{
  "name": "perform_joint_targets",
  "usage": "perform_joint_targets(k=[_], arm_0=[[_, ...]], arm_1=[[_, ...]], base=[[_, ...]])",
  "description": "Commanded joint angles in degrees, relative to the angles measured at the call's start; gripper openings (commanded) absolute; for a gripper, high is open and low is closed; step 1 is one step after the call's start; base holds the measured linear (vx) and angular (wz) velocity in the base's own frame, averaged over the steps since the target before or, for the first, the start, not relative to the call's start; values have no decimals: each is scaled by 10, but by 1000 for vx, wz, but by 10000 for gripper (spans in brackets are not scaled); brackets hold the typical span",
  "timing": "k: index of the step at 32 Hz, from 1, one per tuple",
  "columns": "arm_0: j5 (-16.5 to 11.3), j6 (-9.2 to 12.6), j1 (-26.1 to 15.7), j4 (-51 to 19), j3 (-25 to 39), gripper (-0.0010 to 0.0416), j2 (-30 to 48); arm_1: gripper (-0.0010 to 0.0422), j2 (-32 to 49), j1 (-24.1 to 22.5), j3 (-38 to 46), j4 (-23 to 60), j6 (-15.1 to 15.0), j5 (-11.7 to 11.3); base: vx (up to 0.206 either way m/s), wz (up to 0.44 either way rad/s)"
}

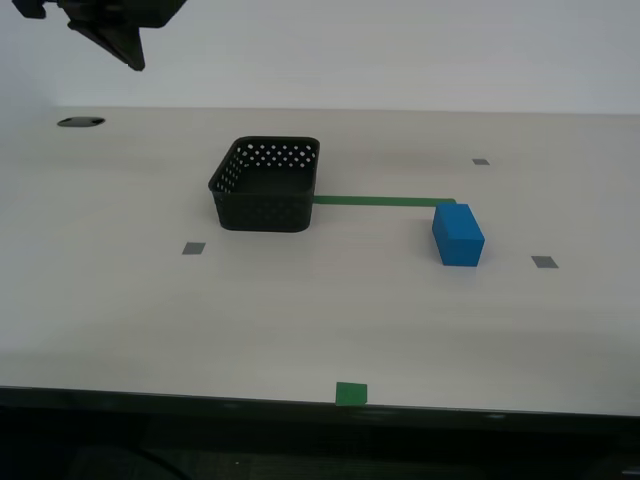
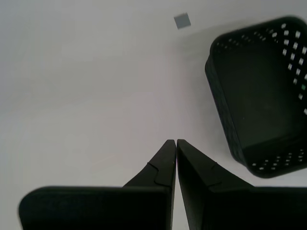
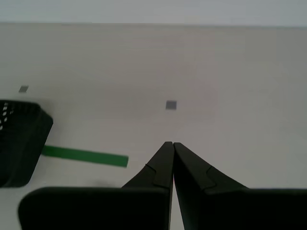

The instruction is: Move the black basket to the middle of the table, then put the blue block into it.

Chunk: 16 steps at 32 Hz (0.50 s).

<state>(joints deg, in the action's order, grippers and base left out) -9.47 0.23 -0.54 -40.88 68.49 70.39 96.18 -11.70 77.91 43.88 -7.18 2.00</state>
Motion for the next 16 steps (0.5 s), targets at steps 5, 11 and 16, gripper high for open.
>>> perform_joint_targets(k=[5, 11, 16], arm_0=[[-27, -2, -7, -24, 0, 2, 75], [-27, -9, -8, -15, 0, 2, 115], [-27, -9, -10, 3, 0, 2, 116]], arm_1=[[0, 84, -31, 59, 43, -16, 6], [0, 131, -63, 89, 60, -16, 16], [9, 200, -99, 141, 60, -10, 15]], base=[[0, 0], [0, 0], [0, 0]])
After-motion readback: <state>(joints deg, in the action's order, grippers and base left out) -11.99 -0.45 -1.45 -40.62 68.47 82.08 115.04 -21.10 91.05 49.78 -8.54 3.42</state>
